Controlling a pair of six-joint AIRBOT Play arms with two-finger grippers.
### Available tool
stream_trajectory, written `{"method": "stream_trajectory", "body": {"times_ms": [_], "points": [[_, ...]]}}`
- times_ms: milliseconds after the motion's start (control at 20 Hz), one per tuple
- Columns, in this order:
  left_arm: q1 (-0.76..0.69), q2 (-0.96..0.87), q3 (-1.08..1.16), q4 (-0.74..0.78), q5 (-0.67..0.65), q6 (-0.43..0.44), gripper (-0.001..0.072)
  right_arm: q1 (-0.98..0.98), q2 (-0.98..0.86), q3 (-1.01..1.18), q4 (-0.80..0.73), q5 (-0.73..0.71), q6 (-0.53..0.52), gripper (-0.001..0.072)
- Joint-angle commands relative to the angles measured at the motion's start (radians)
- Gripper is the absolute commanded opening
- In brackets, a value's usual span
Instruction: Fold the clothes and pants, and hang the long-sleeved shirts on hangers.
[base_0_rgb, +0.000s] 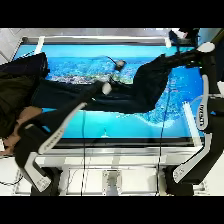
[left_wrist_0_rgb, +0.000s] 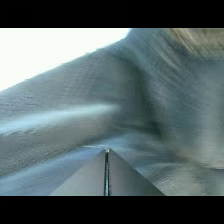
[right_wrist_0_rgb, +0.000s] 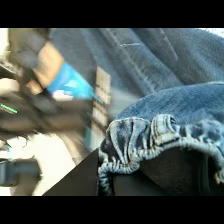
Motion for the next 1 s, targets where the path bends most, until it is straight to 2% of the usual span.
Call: {"method": "stream_trajectory", "body": {"times_ms": [0,150,350,550,600,650,700,800,850,950], "points": [[0.205,0.150,0.001,0.192,-0.219,-0.059,0.0015,0.154,-0.005,-0.002,-0.192,-0.173,0.066,0.0046],[0.349,0.268,0.000,0.192,-0.259,-0.059,0.0015,0.308,-0.052,-0.006,-0.229,-0.344,0.068,0.0044],[0.408,0.365,0.000,0.192,-0.306,-0.058,0.0015,0.499,-0.186,-0.006,-0.194,-0.591,0.102,0.0043],[0.406,0.388,0.000,0.192,-0.375,-0.058,0.0015,0.618,-0.292,-0.006,-0.137,-0.593,0.101,0.0050],[0.407,0.388,0.000,0.192,-0.384,-0.058,0.0015,0.625,-0.291,-0.005,-0.130,-0.568,0.101,0.0201],[0.407,0.388,0.000,0.192,-0.389,-0.058,0.0015,0.624,-0.281,-0.002,-0.114,-0.521,0.101,0.0470],[0.407,0.388,0.000,0.192,-0.389,-0.058,0.0015,0.612,-0.268,0.014,-0.117,-0.437,0.097,0.0595],[0.407,0.388,0.000,0.192,-0.390,-0.058,0.0015,0.552,-0.219,0.039,-0.194,-0.261,0.089,0.0583],[0.407,0.388,0.000,0.192,-0.391,-0.058,0.0015,0.510,-0.183,0.038,-0.264,-0.211,0.091,0.0522],[0.406,0.388,0.000,0.191,-0.409,-0.058,0.0016,0.397,-0.101,0.038,-0.397,-0.119,0.093,0.0508]]}}
